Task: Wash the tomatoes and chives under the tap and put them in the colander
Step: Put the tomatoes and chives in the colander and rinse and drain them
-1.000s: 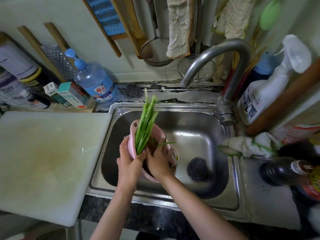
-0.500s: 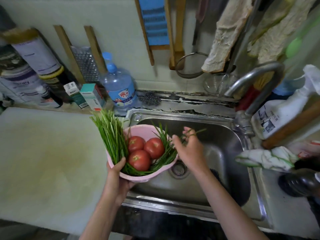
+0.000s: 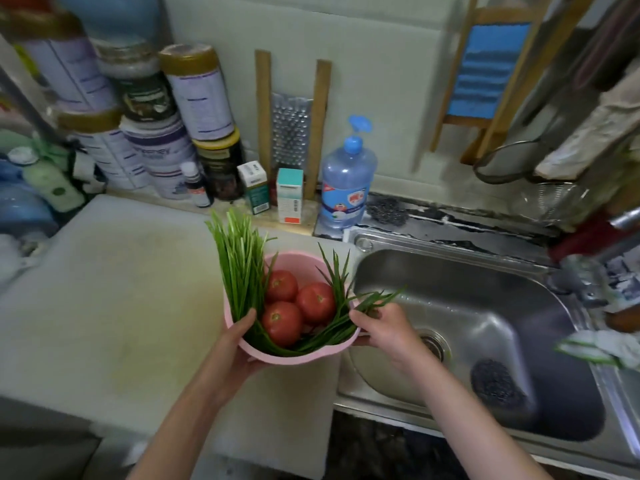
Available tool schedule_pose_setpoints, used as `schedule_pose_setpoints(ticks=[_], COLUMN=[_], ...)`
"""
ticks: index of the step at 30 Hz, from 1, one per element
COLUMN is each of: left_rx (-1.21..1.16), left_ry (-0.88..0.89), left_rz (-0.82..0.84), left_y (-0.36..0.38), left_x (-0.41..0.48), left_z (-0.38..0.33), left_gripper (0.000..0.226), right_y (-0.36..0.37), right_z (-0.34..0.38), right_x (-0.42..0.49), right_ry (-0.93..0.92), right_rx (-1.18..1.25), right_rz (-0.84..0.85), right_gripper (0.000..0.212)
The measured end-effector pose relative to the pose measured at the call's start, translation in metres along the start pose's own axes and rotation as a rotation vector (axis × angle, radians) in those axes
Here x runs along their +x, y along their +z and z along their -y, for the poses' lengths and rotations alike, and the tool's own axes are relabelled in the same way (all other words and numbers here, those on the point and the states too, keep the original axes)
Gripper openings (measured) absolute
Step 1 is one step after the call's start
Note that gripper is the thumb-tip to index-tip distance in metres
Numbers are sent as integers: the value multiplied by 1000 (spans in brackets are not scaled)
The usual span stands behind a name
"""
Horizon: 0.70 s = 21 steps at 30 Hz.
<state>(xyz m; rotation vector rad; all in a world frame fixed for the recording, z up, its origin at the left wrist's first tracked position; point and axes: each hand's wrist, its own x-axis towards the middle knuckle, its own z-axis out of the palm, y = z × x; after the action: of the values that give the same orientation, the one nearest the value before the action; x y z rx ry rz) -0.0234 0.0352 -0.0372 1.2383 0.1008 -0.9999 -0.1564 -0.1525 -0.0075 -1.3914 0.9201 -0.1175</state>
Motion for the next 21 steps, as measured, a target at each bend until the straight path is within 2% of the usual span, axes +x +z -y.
schedule_pose_setpoints(ticks=[2,8,11,14,21], left_rx=[116,400,497,529,545], left_ry=[7,51,49,31,35], left_rz=[-24,-47,-49,-52,-87], left_y=[-19,-65,-73,-73,-72], left_x=[4,20,32,46,55], left_z=[-9,-38,-47,-49,-49], left_gripper=[32,45,31,26,42], right_y=[21,62,69,69,67], right_z=[0,5,8,7,7], right_x=[5,36,47,55,61], right_ry=[11,29,52,59,99], right_rx=[-11,-64,-89,-95,44], right_rz=[-42,-134,-146,-165,-87], right_gripper=[22,16,22,25,12])
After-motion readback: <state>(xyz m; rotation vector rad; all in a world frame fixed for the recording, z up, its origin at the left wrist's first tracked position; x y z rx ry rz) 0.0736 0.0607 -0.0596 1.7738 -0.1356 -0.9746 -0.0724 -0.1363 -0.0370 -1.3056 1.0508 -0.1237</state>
